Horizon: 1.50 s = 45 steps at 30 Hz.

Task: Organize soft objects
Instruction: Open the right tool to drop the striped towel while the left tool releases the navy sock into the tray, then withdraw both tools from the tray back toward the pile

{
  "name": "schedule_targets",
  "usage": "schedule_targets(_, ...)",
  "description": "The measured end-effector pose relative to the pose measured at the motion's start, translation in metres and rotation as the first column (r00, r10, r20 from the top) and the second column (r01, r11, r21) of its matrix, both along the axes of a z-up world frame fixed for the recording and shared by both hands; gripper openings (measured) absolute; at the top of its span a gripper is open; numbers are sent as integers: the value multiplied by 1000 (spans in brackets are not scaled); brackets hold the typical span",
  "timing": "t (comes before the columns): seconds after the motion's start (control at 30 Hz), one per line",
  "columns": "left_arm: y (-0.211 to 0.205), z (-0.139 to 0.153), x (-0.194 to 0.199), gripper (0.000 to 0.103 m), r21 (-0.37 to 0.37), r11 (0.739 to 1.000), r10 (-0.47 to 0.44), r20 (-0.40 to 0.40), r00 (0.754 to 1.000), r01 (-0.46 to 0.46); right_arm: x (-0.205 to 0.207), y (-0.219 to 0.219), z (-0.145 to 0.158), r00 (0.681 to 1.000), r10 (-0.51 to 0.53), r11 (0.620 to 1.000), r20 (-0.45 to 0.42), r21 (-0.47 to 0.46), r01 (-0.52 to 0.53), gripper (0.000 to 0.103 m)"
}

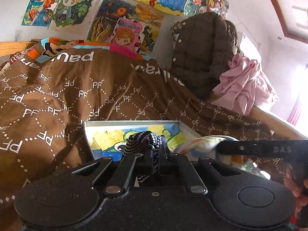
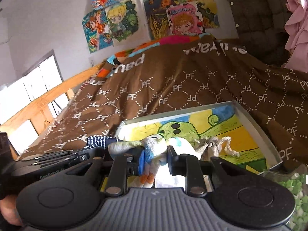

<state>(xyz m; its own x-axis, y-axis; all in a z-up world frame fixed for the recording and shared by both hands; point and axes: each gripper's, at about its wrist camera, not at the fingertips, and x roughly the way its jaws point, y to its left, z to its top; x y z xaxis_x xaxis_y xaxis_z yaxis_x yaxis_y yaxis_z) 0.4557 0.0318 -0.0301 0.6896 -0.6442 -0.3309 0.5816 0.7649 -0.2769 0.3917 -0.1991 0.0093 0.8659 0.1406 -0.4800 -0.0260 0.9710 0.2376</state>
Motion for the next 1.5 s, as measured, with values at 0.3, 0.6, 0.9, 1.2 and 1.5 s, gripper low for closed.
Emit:
schedule_targets(0.3, -5, -18, 22, 4, 62, 998, 36, -52, 998, -33, 33, 6, -15, 999, -15, 998, -48, -56, 12, 31)
schedule_targets(0.6, -4, -33, 28, 12, 63, 997, 43, -95, 995, -37, 43, 7, -23, 995, -41, 995, -96, -89, 32, 49)
schedule_targets(0.9, 8, -33, 25, 56, 29, 998, 55, -122, 991, -51, 22, 21, 6, 978, -135, 963, -158, -253, 92, 88)
schedule_targets(1.2, 17, -21, 10, 79, -14, 999, 44, -60, 997, -45, 15, 50, 13, 989, -128, 942, -67, -320, 100, 97)
schedule_targets(1.5, 29, -8, -18, 95, 38, 994, 100, 8, 995, -101, 0, 44, 16, 998, -20, 961, 52, -274, 34, 103)
